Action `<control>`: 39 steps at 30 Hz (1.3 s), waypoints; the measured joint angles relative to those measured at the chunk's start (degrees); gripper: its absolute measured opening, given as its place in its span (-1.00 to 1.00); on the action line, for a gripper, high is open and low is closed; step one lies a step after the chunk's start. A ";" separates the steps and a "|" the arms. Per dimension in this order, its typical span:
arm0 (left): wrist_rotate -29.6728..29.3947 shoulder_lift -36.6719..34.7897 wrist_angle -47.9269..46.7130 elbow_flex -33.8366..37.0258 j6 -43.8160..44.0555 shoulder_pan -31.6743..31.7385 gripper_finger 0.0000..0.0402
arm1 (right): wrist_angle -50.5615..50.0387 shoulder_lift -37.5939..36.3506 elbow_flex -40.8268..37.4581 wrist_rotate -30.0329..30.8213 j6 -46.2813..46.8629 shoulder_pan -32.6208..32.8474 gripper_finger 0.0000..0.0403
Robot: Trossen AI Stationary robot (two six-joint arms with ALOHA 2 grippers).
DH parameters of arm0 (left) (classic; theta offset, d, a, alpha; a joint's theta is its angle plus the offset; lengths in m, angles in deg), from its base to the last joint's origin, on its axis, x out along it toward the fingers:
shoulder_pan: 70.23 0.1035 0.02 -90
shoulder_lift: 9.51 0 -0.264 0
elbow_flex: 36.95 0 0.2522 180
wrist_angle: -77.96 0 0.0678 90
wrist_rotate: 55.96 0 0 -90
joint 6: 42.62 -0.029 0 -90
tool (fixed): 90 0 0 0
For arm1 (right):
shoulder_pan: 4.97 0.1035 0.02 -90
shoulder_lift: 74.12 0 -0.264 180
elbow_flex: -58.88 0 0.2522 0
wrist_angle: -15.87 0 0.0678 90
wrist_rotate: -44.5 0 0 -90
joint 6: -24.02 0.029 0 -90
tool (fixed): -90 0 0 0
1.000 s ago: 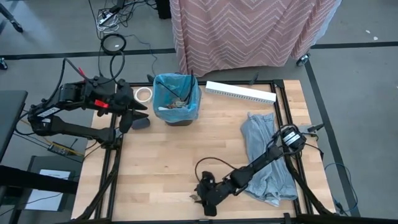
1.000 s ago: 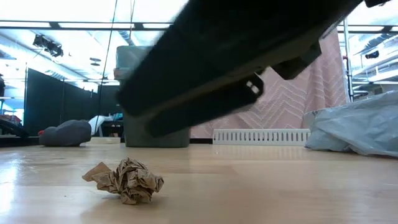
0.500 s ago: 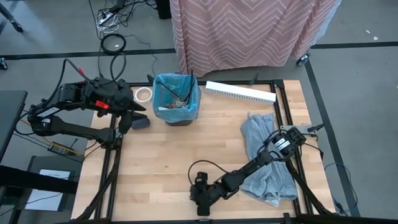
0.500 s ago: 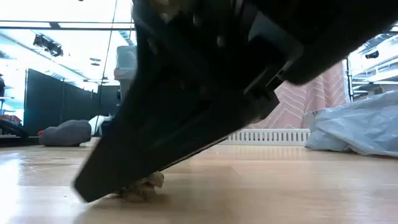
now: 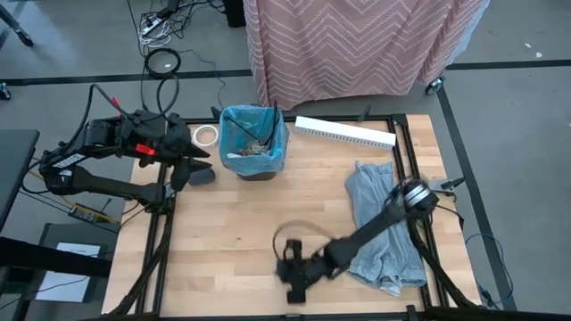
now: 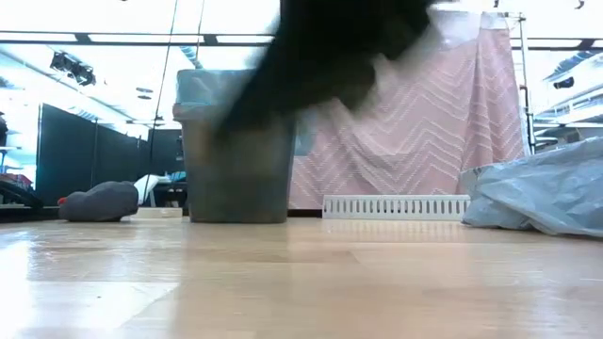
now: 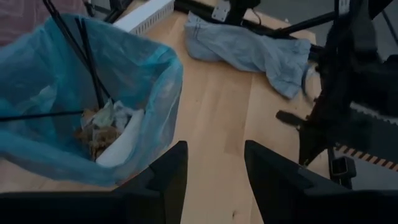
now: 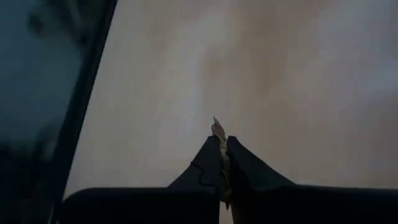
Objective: Place trash/remove bag and relplace
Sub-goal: Put the brown napkin into the black trash bin
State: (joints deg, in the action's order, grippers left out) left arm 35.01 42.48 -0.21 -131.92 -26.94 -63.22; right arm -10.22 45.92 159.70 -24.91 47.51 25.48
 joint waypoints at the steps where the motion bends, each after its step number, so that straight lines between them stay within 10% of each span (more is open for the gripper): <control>1: -0.08 -0.01 0.68 0.00 0.00 -0.01 -0.17 | -0.85 -2.57 0.20 0.89 -1.09 -1.28 -0.99; 17: -18.51 0.24 2.58 0.00 -0.55 0.00 -0.17 | -2.12 -33.06 0.24 6.55 -15.24 -28.13 -1.00; 26: -32.87 1.46 6.63 0.00 4.43 0.04 -0.17 | 2.53 -27.60 0.23 -9.58 -15.43 -41.61 -1.00; 39: -34.52 2.74 8.60 0.00 10.78 0.11 -0.17 | -0.50 -13.20 12.16 -20.36 -21.51 -44.22 -0.96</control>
State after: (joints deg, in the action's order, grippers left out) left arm 0.48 45.22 8.38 -131.92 -16.16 -63.11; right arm -10.72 32.72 171.86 -45.27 26.00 -18.74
